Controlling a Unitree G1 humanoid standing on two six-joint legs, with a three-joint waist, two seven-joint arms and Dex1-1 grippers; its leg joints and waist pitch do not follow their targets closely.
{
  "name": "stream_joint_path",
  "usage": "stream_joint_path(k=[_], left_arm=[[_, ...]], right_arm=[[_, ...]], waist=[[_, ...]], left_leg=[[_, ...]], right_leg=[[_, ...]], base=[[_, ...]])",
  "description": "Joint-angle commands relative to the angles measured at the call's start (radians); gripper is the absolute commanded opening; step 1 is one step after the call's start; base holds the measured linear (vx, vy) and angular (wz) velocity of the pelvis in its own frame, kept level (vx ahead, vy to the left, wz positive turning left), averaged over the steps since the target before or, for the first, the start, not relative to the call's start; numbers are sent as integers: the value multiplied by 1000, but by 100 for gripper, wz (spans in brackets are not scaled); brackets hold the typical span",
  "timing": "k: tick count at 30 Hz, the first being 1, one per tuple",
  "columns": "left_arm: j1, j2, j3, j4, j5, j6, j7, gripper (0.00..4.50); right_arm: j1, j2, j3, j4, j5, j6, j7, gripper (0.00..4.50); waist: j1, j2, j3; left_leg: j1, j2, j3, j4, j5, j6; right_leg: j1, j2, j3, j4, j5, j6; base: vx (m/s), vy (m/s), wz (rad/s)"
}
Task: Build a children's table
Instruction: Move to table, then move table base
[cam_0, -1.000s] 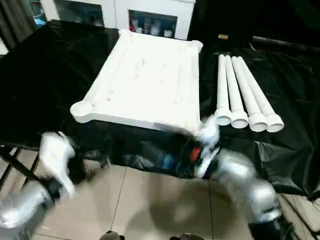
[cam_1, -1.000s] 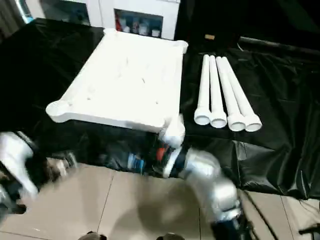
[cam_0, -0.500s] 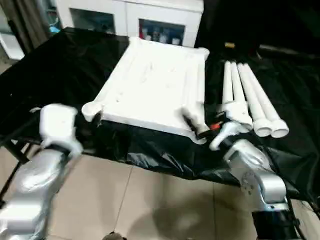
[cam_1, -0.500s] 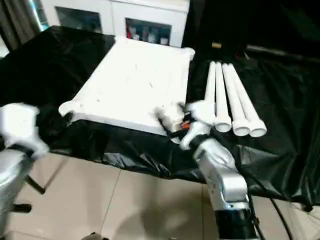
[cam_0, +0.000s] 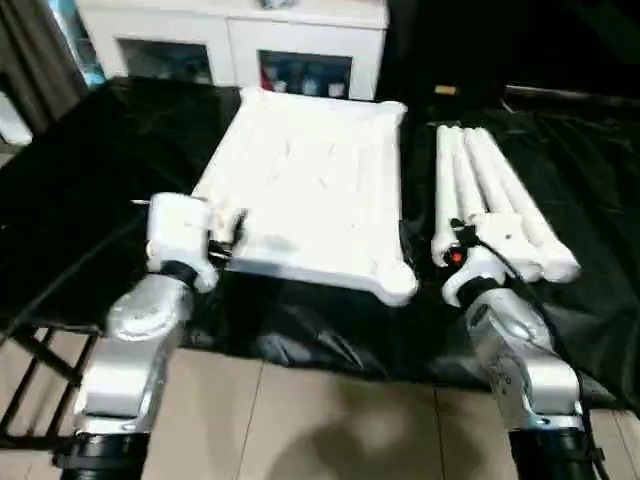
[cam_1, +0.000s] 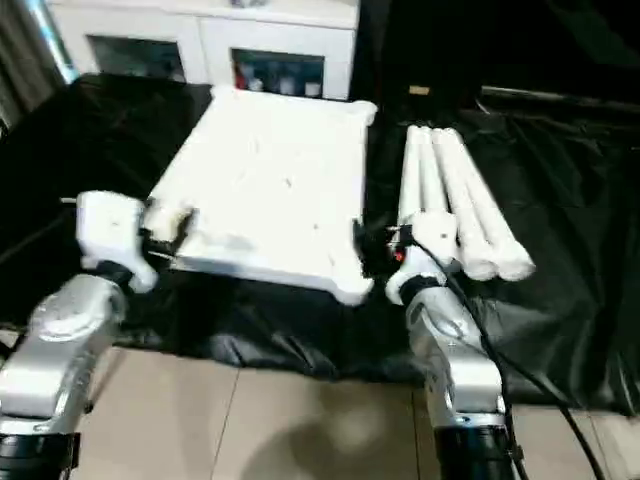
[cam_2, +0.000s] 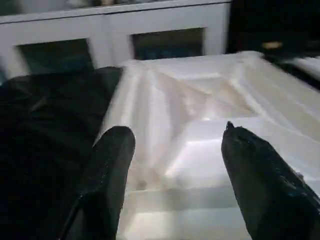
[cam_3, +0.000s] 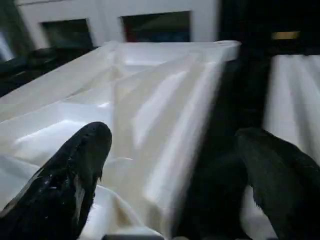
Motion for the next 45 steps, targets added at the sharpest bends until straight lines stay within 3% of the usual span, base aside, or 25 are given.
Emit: stream_joint_path(k=[1,2,3,4,5,6,7,8,9,10,11,12,13,14,15,16,17,18,19,20,23,24,26,33,45], left_arm=[[8,-17,10,-21,2,10,21,319],[22,-21,-9,-35,3,6,17,319],[27,-19,-21,-39,5,-1,9,319],[29,-16,-30,-38,5,-8,5,319],[29,-16,-30,-38,5,-8,5,319],[36,-10,-43,-40,10,-12,-1,319],[40,-11,-47,-46,9,-9,-2,319],[43,-12,-49,-51,7,-6,-4,319],[48,-12,-53,-59,2,-3,-13,319],[51,-11,-57,-63,0,-2,-21,319],[53,-9,-61,-65,1,-1,-29,319],[55,-3,-75,-63,10,0,-45,319],[53,-2,-82,-59,7,-2,-58,319],[52,-2,-86,-56,4,-4,-70,319],[49,-1,-95,-50,5,-5,-83,319],[48,-1,-96,-49,5,-6,-85,319],[41,4,-118,-39,-8,-27,-124,319],[35,8,-134,-35,-29,-29,-161,319],[31,13,-145,-33,-46,-30,-186,319],[31,13,-145,-33,-46,-30,-186,319],[15,70,-220,-28,-112,-17,-381,319],[-5,96,-252,-6,-121,3,-462,319],[-26,111,-273,22,-121,7,-521,319],[-163,132,-371,264,-30,-125,-676,319],[-351,193,-396,629,1,-255,-877,282]], right_arm=[[-3,-3,11,-12,0,8,15,450],[-11,-19,31,-15,-9,11,56,450],[-14,-25,37,-13,-14,10,70,450],[-16,-27,39,-11,-18,8,77,450],[-16,-27,39,-11,-18,8,77,450],[-20,-29,37,0,-21,5,81,450],[-22,-32,36,3,-24,4,82,450],[-23,-35,37,3,-22,4,83,450],[-23,-39,38,1,-18,8,85,450],[-22,-43,39,-2,-18,10,86,450],[-21,-45,42,-4,-17,10,87,450],[-16,-54,51,-11,-17,11,96,450],[-10,-58,54,-22,-14,16,100,450],[-6,-61,57,-32,-12,19,105,450],[-1,-62,55,-45,-6,27,107,450],[0,-62,54,-47,-5,28,107,450],[6,-75,54,-65,-5,29,114,450],[10,-82,53,-77,0,35,124,450],[12,-85,51,-85,2,41,132,450],[12,-85,51,-85,2,41,132,450],[33,-155,91,-134,18,57,249,450],[51,-210,127,-167,27,64,325,450],[65,-257,154,-194,35,69,385,450],[68,-365,189,-208,31,75,515,450],[50,-431,223,-208,26,67,603,450]], waist=[[-42,23,-66],[-39,-14,-55],[27,-63,-56],[56,-46,-63],[57,-50,-66],[65,-32,-70],[51,-4,-77],[37,25,-81],[-38,64,-76],[-36,49,-95],[-17,37,-87],[-17,30,-86],[-11,22,-74],[-15,-6,-73],[-13,-17,-63],[14,-80,-59],[48,-64,-56],[42,-41,-72],[22,-27,-72],[18,-24,-72],[4,-10,-62],[-4,-11,-47],[-7,-7,-42],[-12,3,-44],[-8,9,-64]], left_leg=[[170,147,-70,-73,30,69],[164,126,-25,-63,-48,70],[-56,-79,28,37,-151,149],[-64,-80,6,95,-165,164],[-110,-60,-31,136,-112,160],[-185,-27,-85,138,41,107],[-170,-2,-96,51,197,116],[-116,0,-97,10,278,136],[29,112,-230,-26,332,334],[75,144,-260,-8,397,442],[54,133,-238,15,455,517],[32,91,-191,6,490,517],[1,60,-142,-8,403,509],[-14,46,-128,-3,347,495],[-29,20,-56,11,237,414],[-67,-67,-12,57,-27,268],[-96,-50,-66,61,-41,181],[-104,-33,-79,20,107,110],[-98,-29,-70,12,200,85],[-88,-28,-66,12,185,77],[-79,-16,-65,-13,-5,47],[-70,-8,-62,-27,-183,25],[-50,-5,-55,-25,-278,18],[-69,-4,-57,-29,-230,17],[-74,2,-52,-22,-77,44]], right_leg=[[-94,-48,-8,29,45,-144],[-95,-79,3,24,66,-151],[125,-79,113,-73,91,-140],[138,-161,172,-108,71,-200],[166,-188,201,-104,124,-259],[186,-164,156,-56,461,-304],[162,-93,59,-11,555,-237],[124,-38,-1,2,480,-175],[-64,11,-52,145,26,-27],[-92,-15,-42,148,-114,8],[-121,-39,-20,165,-82,73],[-129,-31,-24,162,1,124],[-128,-29,-20,129,80,115],[-111,-48,7,72,154,78],[-103,-56,19,11,200,22],[-53,-85,100,-85,39,-12],[8,-182,147,-95,-118,-34],[9,-134,115,-53,-2,-17],[-16,-81,85,-30,219,-50],[-26,-69,76,-29,260,-68],[-22,-62,60,-50,97,-129],[-27,-60,57,-73,-166,-127],[-51,-59,61,-91,-333,-99],[-39,-70,57,-107,-420,-45],[-21,-73,58,-67,-20,-190]], base=[[175,-74,-16],[176,-106,-55],[85,-29,-15],[85,-29,-15],[71,22,14],[134,31,3],[134,31,3],[10,52,3],[7,0,-20],[7,0,-20],[113,-41,-20],[59,-5,1],[59,-5,1],[0,0,0],[22,-70,-10],[22,-70,-10],[33,-94,-20],[16,-86,-20],[16,-86,-20],[-12,-67,-3],[-17,-4,0],[-55,3,4],[-27,1,2],[-22,5,1],[4,0,0]])
